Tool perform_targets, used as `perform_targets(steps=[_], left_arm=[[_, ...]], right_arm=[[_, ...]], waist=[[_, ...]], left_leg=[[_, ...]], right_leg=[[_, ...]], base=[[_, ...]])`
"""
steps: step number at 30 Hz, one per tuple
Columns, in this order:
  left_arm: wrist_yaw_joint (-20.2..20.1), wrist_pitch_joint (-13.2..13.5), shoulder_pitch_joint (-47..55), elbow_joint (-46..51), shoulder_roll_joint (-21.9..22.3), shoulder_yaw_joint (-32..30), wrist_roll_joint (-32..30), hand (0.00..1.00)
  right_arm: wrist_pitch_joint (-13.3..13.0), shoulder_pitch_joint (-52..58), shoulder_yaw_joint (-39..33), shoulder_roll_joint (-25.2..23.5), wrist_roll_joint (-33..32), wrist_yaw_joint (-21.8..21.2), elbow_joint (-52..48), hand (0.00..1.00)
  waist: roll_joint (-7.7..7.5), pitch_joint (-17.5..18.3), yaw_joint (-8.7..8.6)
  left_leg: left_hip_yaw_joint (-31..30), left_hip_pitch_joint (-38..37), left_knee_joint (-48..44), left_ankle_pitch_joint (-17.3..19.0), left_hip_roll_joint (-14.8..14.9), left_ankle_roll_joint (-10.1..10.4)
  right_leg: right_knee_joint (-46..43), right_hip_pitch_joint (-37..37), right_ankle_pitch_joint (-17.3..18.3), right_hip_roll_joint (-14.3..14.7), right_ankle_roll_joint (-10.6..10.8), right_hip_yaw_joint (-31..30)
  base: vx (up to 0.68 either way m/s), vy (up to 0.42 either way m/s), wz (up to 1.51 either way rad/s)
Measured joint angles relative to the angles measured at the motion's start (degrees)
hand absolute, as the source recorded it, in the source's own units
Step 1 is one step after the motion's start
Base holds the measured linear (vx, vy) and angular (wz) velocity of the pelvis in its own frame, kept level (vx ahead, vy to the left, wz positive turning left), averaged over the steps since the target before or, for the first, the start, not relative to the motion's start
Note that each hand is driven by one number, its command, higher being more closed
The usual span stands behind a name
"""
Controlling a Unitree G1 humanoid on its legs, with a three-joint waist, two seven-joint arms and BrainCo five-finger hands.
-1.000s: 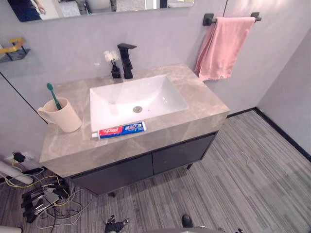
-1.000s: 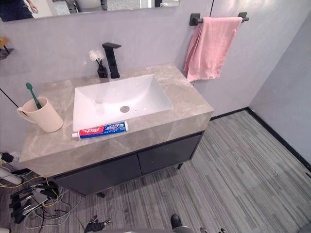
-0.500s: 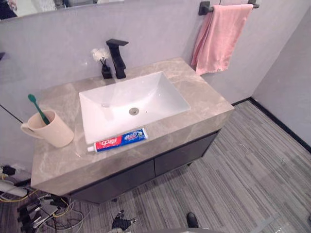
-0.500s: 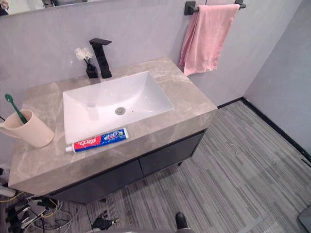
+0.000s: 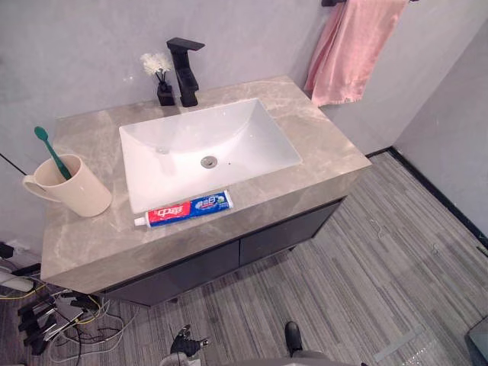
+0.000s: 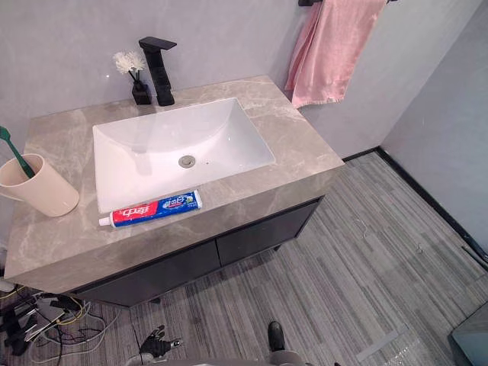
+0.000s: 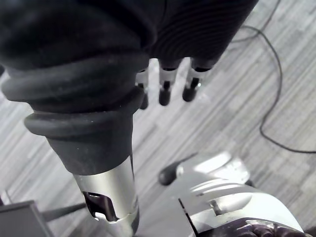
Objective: Organize washtable
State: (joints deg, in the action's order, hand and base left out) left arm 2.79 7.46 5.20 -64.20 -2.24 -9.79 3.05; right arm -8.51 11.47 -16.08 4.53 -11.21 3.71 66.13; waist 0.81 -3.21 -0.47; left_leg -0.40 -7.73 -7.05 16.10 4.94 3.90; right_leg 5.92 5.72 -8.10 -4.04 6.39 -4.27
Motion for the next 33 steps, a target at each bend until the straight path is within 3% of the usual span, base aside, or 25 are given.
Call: perform_targets(steps=[5,7,9,12,15,20,24,27,29,33], left_arm=[[0.2,0.3,0.3,0.8,1.0,-1.9,3.6,0.00],[0.3,0.3,0.4,1.8,0.9,-1.5,4.2,0.00],[0.8,0.3,0.4,1.7,-0.1,-1.4,4.2,0.00],[1.2,0.4,0.3,1.9,-0.8,-2.2,5.3,0.00],[1.2,0.5,0.2,1.9,0.6,-3.2,5.2,0.00],[1.3,0.5,0.8,1.8,1.7,-6.6,5.2,0.00],[1.4,0.5,1.0,1.9,2.1,-10.0,5.3,0.00],[1.5,0.5,1.2,1.9,2.6,-10.7,5.3,0.00],[1.5,0.5,1.5,1.7,2.7,-10.6,5.4,0.00],[1.3,0.3,1.4,1.2,2.6,-10.3,5.3,0.00]], right_arm=[[0.0,-0.3,-1.5,-0.1,-1.6,1.0,-0.2,0.00],[0.0,0.0,-3.1,-1.4,-1.8,1.2,-1.2,0.00],[0.1,0.7,-4.2,-2.5,-2.2,1.1,-1.4,0.00],[-0.1,0.5,-5.9,-3.3,-2.4,1.1,-2.3,0.00],[-0.1,0.7,-6.0,-3.0,-2.7,1.0,-2.5,0.00],[-0.1,1.3,-5.3,-3.1,-2.4,1.0,-2.7,0.00],[-0.1,1.5,-3.6,-4.1,-2.2,1.0,-4.1,0.00],[-0.2,1.5,-3.6,-4.1,-2.2,1.0,-4.6,0.00],[-0.3,1.6,-3.7,-4.0,-2.2,1.0,-4.6,0.00],[-0.3,1.9,-4.4,-4.1,-2.3,1.1,-4.4,0.00]], waist=[[0.56,-1.4,0.72],[-0.42,-2.5,0.60],[-1.24,-2.7,0.21],[-2.29,-2.4,1.00],[-1.21,-1.8,1.15],[-1.41,-0.7,1.34],[-2.77,-0.1,1.38],[-2.56,0.5,1.43],[-2.26,1.1,1.32],[-2.01,1.7,1.22]], left_leg=[[-1.3,-0.1,-1.5,-1.2,-0.6,-0.2],[-4.4,0.0,-2.1,-3.0,-1.8,-0.3],[-8.2,0.1,-1.8,-2.9,-2.3,-0.4],[-11.0,1.7,-1.1,-2.7,-1.5,-0.6],[-14.9,4.2,-0.9,-3.6,-1.4,0.1],[-18.8,5.0,0.9,-6.6,-1.4,1.3],[-13.6,6.2,-1.2,-8.3,-1.7,1.9],[-10.0,6.0,-0.3,-9.0,-0.8,1.8],[-7.4,5.3,3.7,-10.9,0.1,1.7],[-4.2,5.0,6.2,-11.1,1.0,1.5]], right_leg=[[-4.2,-0.7,0.9,-1.8,-0.2,7.8],[-13.1,1.2,6.0,-3.6,-0.7,8.9],[-19.8,2.2,12.9,-4.1,-1.2,5.5],[-21.7,2.8,15.3,-3.8,-0.4,6.9],[-20.2,1.8,15.3,-3.9,-0.4,9.3],[-17.3,-1.5,15.1,-4.3,-0.6,12.9],[-15.4,-4.2,14.1,-4.9,-1.2,15.9],[-14.4,-4.4,13.7,-4.3,-1.5,16.5],[-11.6,-4.4,12.6,-3.5,-1.8,16.2],[-7.5,-4.5,9.7,-2.1,-2.2,14.0]], base=[[-0.05,-0.008,0.27],[-0.09,-0.031,0.98],[-0.06,-0.046,1.23],[-0.12,-0.136,0.78],[-0.08,-0.084,0.77],[0.02,-0.037,0.67],[0.03,-0.006,0.43],[-0.05,-0.017,0.06],[-0.04,-0.021,-0.12],[-0.04,0.014,-0.34]])
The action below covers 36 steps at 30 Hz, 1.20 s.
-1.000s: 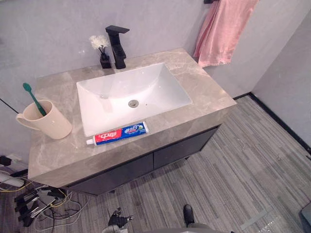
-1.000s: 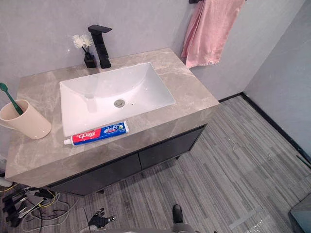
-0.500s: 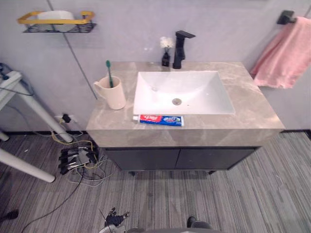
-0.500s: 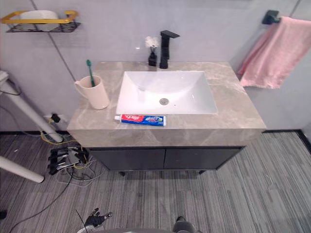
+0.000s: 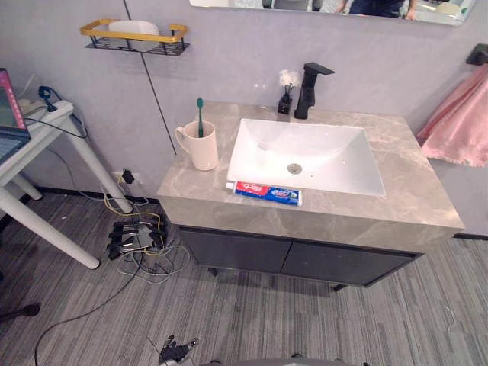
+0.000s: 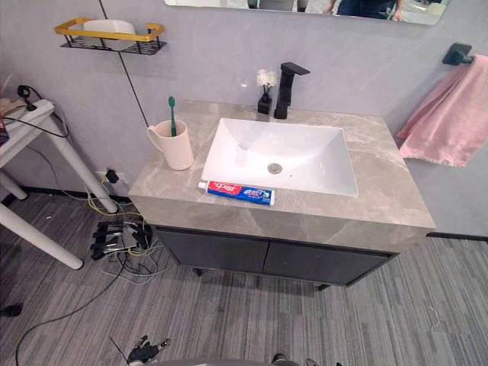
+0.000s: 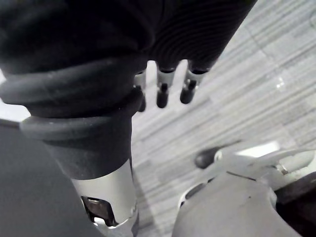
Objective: Organize washtable
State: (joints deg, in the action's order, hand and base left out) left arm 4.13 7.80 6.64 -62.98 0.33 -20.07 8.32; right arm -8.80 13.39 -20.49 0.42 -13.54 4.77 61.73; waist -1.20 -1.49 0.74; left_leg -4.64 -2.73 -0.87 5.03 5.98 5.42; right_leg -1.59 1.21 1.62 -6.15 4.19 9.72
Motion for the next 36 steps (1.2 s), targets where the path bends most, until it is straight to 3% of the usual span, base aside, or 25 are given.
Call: perform_targets(steps=[6,9,12,14,21,27,36], left_arm=[[0.1,-0.1,0.1,-0.6,-2.1,4.8,0.0,0.00],[0.1,-0.1,0.1,-0.4,-2.2,5.0,0.0,0.00],[-0.1,-0.1,1.0,0.7,-3.0,7.1,-0.2,0.00],[-0.3,-0.1,1.5,0.7,-3.7,8.6,-0.7,0.00],[-2.0,-0.1,2.4,1.7,-4.9,9.3,-2.3,0.00],[-3.0,-0.1,2.4,1.9,-5.0,9.4,-2.4,0.00],[-4.2,0.1,2.5,2.5,-5.3,11.9,-2.4,0.00]], right_arm=[[0.3,0.0,-1.0,0.0,-0.6,0.1,-1.1,0.00],[0.5,1.6,-1.8,0.7,-0.5,0.2,-13.1,0.00],[0.2,2.7,-4.3,4.7,0.3,0.3,-29.1,0.00],[-0.7,1.6,-10.5,10.1,1.9,0.6,-38.1,0.00],[-2.2,-3.4,-15.2,21.6,6.4,1.2,-52.2,0.00],[-4.7,-8.8,-11.3,27.1,7.2,-0.1,-58.1,0.00],[-6.2,-16.1,6.1,34.0,2.2,-7.5,-57.1,0.00]], waist=[[-0.12,0.7,-1.59],[0.05,0.8,-1.93],[0.06,0.8,-2.98],[-0.09,1.1,-2.87],[-0.94,1.5,-3.52],[-1.02,1.8,-3.21],[-1.10,1.9,-2.94]], left_leg=[[2.9,-0.7,1.0,0.1,0.0,-0.1],[4.2,-1.2,1.2,0.5,0.2,-0.1],[5.3,-1.7,1.0,1.1,0.2,-0.3],[6.1,-2.0,0.8,1.6,0.2,-0.4],[6.5,-1.6,0.6,2.1,0.1,-0.3],[6.3,-0.2,-0.2,2.6,0.0,-0.6],[4.2,1.5,-1.1,2.6,0.0,-0.6]], right_leg=[[3.0,-0.1,-2.6,0.5,0.0,-2.7],[3.3,0.1,-3.0,0.8,0.0,-4.1],[3.3,0.2,-3.1,1.0,0.1,-5.2],[3.3,0.3,-3.2,1.0,0.2,-6.1],[3.4,1.2,-3.5,1.2,0.5,-7.1],[3.3,2.1,-3.5,1.0,0.5,-7.0],[3.3,2.2,-3.5,0.8,0.5,-5.0]], base=[[0.00,0.019,-0.24],[0.02,0.014,-0.23],[0.01,0.022,-0.21],[0.02,0.029,-0.19],[0.01,0.016,-0.09],[0.00,0.001,0.01],[0.00,0.007,0.12]])
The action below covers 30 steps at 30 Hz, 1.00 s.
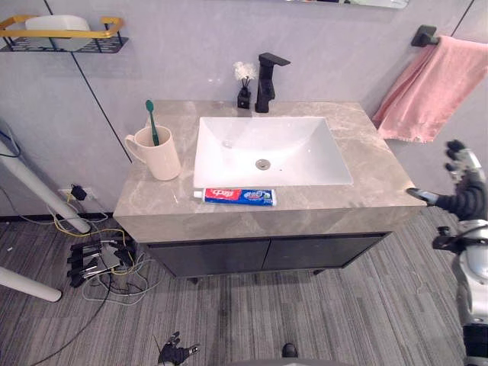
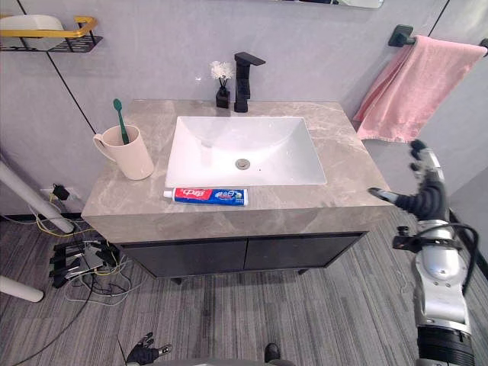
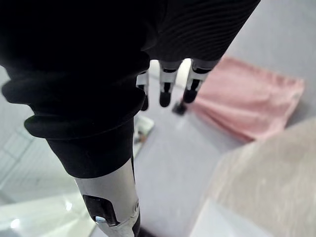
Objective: Organize washtable
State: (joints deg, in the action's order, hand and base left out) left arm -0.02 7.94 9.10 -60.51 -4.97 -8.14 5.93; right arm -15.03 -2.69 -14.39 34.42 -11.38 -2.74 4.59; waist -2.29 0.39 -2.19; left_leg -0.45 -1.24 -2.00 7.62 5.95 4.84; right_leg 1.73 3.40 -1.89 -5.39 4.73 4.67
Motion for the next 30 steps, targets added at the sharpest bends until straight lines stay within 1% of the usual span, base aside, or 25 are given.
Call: perform_targets(steps=[2,6,9,12,18,22,24,27,30], left_arm=[[0.0,0.1,0.0,0.4,-0.1,1.6,0.0,0.00],[-0.1,0.2,0.0,0.9,0.0,2.0,0.1,0.00],[-0.1,0.2,0.0,1.5,-0.2,3.2,0.2,0.00],[-0.1,0.2,-0.1,1.6,-0.2,3.7,0.2,0.00],[0.0,0.3,-0.5,2.0,-0.2,3.7,0.2,0.00],[0.0,0.6,-1.5,2.2,-0.2,3.8,0.2,0.00],[0.0,1.3,-1.4,2.5,-0.2,3.9,0.2,0.00],[0.1,1.4,-1.5,2.9,0.2,4.1,0.3,0.00],[0.1,1.5,-1.5,3.9,0.2,4.1,0.3,0.00]], right_arm=[[0.0,-2.0,5.3,1.9,0.0,-1.6,2.4,0.00],[0.0,-4.1,10.4,2.9,0.0,-3.7,5.3,0.00],[0.2,-4.9,14.9,4.2,0.1,-4.1,6.6,0.00],[0.2,-7.2,19.1,4.4,0.3,-5.1,8.2,0.00],[0.2,-11.9,25.2,4.4,0.7,-5.5,8.7,0.00],[0.2,-15.7,29.7,4.4,0.7,-5.6,10.0,0.00],[0.2,-17.2,31.0,4.4,0.7,-5.6,10.5,0.00],[0.2,-20.0,33.2,4.4,0.7,-5.6,10.6,0.00],[0.2,-22.0,34.1,4.4,0.7,-5.3,10.7,0.00]], waist=[[-0.02,0.0,0.24],[0.00,0.0,0.99],[0.02,0.0,1.49],[0.03,-0.2,1.55],[0.01,-1.1,1.78],[-0.12,-2.5,3.07],[-0.17,-2.7,3.12],[-0.18,-3.4,3.16],[-0.55,-4.7,3.25]], left_leg=[[-0.7,0.7,-0.4,0.0,0.0,0.0],[-1.2,1.9,-0.9,0.0,0.0,0.0],[-1.8,2.6,-1.1,0.0,-0.1,0.0],[-2.1,2.9,-1.1,0.0,-0.1,0.0],[-3.3,4.6,-2.1,0.0,-0.2,0.0],[-3.7,5.0,-2.3,0.0,-0.3,0.0],[-4.0,5.8,-2.4,0.0,-0.4,0.0],[-4.2,6.4,-2.6,-0.1,-0.4,0.0],[-4.2,6.4,-2.6,-0.1,-0.5,0.0]], right_leg=[[0.0,0.1,0.0,0.0,0.0,0.6],[-0.2,0.8,0.0,-0.1,0.0,1.1],[-0.3,1.2,0.0,-0.1,0.0,1.4],[-0.3,1.3,0.0,-0.2,0.0,1.6],[-0.4,2.1,0.0,-0.3,0.0,2.6],[-0.5,2.1,0.0,-0.4,0.0,2.9],[-0.5,2.6,0.0,-0.4,0.0,3.2],[-0.4,3.0,0.0,-0.5,-0.1,3.3],[-0.4,3.0,0.0,-0.5,-0.1,3.2]], base=[[-0.03,-0.003,0.15],[-0.03,-0.003,0.08],[-0.02,-0.002,0.06],[-0.01,0.001,0.04],[-0.02,-0.004,0.09],[-0.02,-0.006,0.06],[-0.03,-0.009,0.07],[0.00,-0.002,0.04],[0.00,0.001,0.01]])
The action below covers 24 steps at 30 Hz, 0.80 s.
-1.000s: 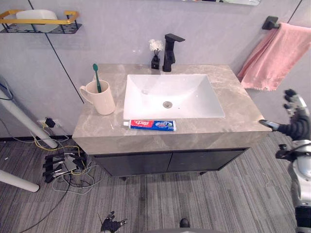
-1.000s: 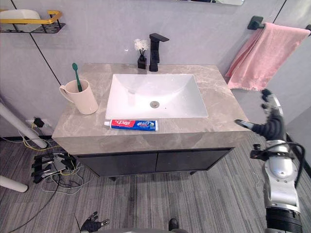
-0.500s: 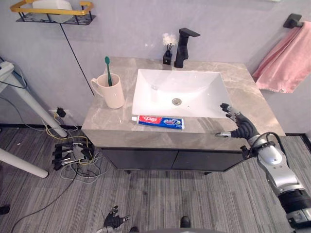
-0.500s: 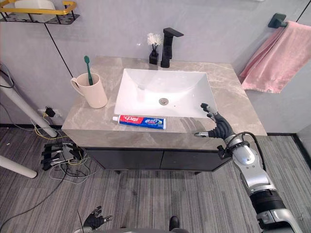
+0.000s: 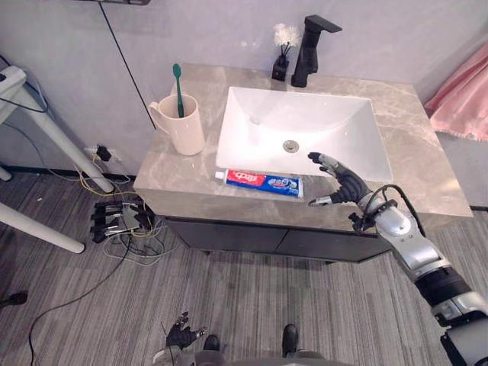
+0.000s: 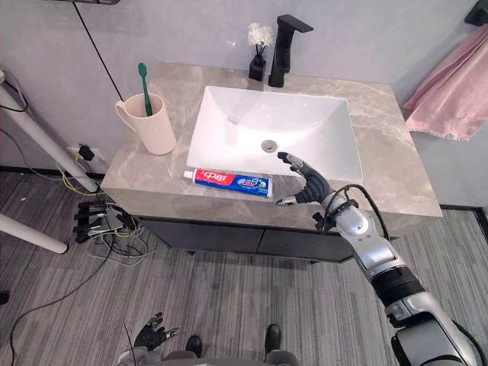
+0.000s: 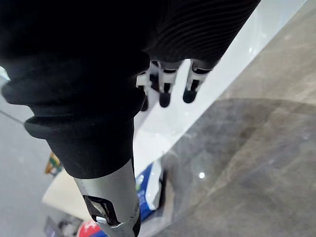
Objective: Organize washtable
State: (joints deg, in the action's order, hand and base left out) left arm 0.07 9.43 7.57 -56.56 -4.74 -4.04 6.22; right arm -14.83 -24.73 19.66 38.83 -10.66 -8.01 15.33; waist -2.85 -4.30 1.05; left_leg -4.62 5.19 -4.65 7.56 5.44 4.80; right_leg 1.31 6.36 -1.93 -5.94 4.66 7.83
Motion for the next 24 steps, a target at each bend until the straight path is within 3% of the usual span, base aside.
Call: perform_targets(steps=[9,24], left_arm=[[0.7,0.5,-1.4,0.5,0.1,1.2,1.0,0.00],[1.7,1.0,-2.1,2.3,0.1,1.2,2.3,0.00]], right_arm=[[0.0,-3.8,3.5,0.0,0.0,1.1,0.4,0.00],[0.1,-10.0,5.7,-0.2,0.0,3.3,1.9,0.00]], waist=[[-0.31,-2.0,1.83],[-0.49,-5.5,2.91]], left_leg=[[-0.4,1.1,-0.4,0.0,-0.3,-0.1],[-1.4,2.3,-0.4,-0.1,-0.4,-0.1]], right_leg=[[0.0,1.2,-0.1,-0.3,-0.1,0.1],[0.4,1.9,-0.2,-0.3,-0.2,0.1]], base=[[0.00,-0.002,0.01],[0.00,-0.003,0.01]])
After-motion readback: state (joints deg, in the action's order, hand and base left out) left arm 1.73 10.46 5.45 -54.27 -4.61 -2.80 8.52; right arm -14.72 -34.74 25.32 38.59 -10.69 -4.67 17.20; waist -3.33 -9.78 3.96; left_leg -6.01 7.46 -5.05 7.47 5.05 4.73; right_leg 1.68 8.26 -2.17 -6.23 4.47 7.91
